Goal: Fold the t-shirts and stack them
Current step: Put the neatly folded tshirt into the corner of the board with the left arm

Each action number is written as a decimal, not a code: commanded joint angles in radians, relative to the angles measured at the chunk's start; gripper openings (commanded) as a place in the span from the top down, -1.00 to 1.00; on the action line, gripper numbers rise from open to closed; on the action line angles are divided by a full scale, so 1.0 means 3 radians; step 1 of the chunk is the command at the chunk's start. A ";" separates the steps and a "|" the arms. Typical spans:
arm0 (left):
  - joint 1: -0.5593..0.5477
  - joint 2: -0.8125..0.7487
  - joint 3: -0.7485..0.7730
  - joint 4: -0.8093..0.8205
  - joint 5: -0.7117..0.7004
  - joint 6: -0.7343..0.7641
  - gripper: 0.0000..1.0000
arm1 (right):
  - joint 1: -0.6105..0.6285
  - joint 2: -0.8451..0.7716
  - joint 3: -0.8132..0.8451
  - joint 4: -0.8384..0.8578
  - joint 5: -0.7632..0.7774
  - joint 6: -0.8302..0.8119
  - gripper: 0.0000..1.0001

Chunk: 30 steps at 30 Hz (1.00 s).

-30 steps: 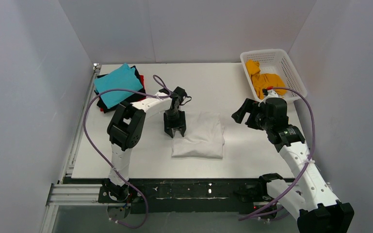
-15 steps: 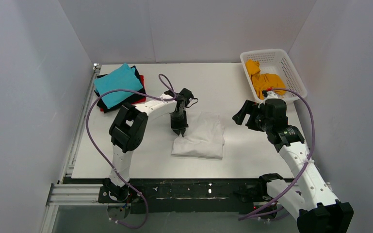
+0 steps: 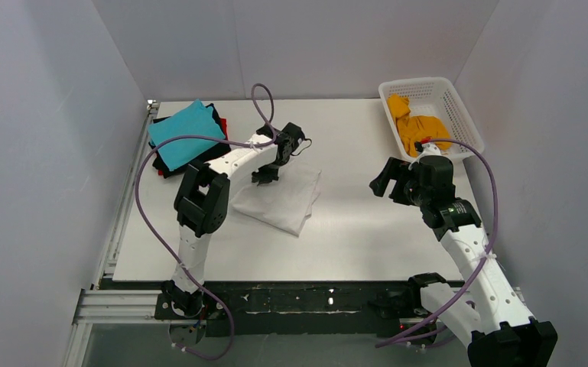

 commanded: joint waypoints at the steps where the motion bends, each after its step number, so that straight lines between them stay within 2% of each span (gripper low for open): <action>1: 0.0110 0.0023 0.0245 -0.0563 -0.0322 0.0063 1.00 | -0.0018 0.0001 -0.0001 0.0151 0.0091 -0.0090 -0.81; 5: 0.0426 0.0077 0.0481 -0.0587 0.0108 -0.0295 1.00 | -0.0023 0.0038 0.0013 0.0167 0.0069 -0.0108 -0.81; 10: 0.0582 0.0227 0.0871 -0.0706 -0.0283 -0.0445 1.00 | -0.0029 0.0038 0.0010 0.0158 0.0112 -0.0126 -0.81; 16: 0.0766 0.0392 0.1333 -0.0772 -0.0490 -0.0378 1.00 | -0.0043 0.0062 0.0015 0.0162 0.0115 -0.0141 -0.81; 30: 0.1046 0.0709 0.2311 -0.0840 -0.1080 0.0079 1.00 | -0.0094 0.0226 0.0054 0.0153 0.0188 -0.0143 -0.80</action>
